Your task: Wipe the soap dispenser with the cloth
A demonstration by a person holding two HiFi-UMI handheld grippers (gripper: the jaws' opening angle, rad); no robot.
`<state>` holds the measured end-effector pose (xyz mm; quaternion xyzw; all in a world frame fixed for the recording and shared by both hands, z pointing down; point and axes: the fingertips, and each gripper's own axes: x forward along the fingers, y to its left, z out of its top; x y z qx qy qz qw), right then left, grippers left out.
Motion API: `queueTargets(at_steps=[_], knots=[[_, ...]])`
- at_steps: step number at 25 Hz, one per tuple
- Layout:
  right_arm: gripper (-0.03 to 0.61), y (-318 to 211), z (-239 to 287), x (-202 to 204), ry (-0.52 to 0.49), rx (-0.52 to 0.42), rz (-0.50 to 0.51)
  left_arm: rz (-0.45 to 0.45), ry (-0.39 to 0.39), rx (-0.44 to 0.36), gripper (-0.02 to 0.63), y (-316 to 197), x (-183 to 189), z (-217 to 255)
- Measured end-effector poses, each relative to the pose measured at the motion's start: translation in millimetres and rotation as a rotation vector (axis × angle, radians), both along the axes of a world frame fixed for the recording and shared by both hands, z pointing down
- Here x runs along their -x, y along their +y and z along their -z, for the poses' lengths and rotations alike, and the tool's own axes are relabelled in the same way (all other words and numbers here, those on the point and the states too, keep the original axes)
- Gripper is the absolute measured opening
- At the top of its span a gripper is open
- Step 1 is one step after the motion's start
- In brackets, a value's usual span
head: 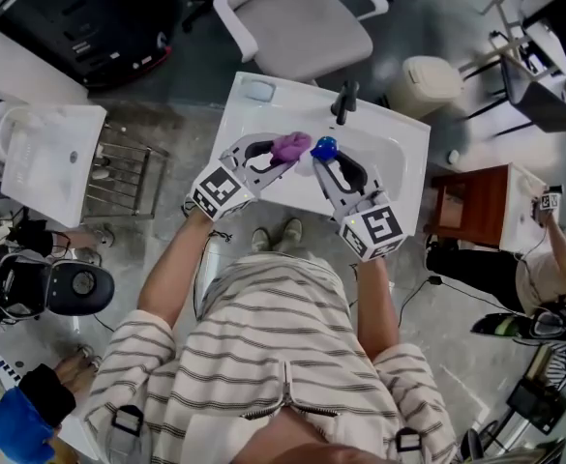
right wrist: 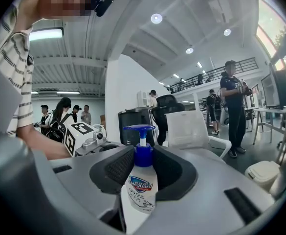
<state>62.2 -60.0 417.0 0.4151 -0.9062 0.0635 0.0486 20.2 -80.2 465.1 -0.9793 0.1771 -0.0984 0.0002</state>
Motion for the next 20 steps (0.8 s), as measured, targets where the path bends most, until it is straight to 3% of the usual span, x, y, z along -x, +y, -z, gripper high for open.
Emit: queueTargets(at_steps=[5, 11, 16, 20], knots=[[0.13, 3.0, 3.6, 3.5, -0.005, -0.005, 0.022, -0.01, -0.023, -0.02, 0.129, -2.5, -2.8, -1.8], [0.13, 9.3, 11.8, 2.3, -0.034, -0.011, 0.079, -0.082, -0.033, -0.024, 0.129, 4.8, -6.6, -1.1], [0.13, 17.3, 20.6, 9.2, -0.092, -0.015, 0.162, -0.126, -0.036, -0.026, 0.13, 7.1, -6.2, -1.8], [0.132, 24.9, 22.2, 16.4, -0.08, -0.019, 0.214, -0.144, -0.038, -0.026, 0.13, 10.0, -7.9, -2.6]])
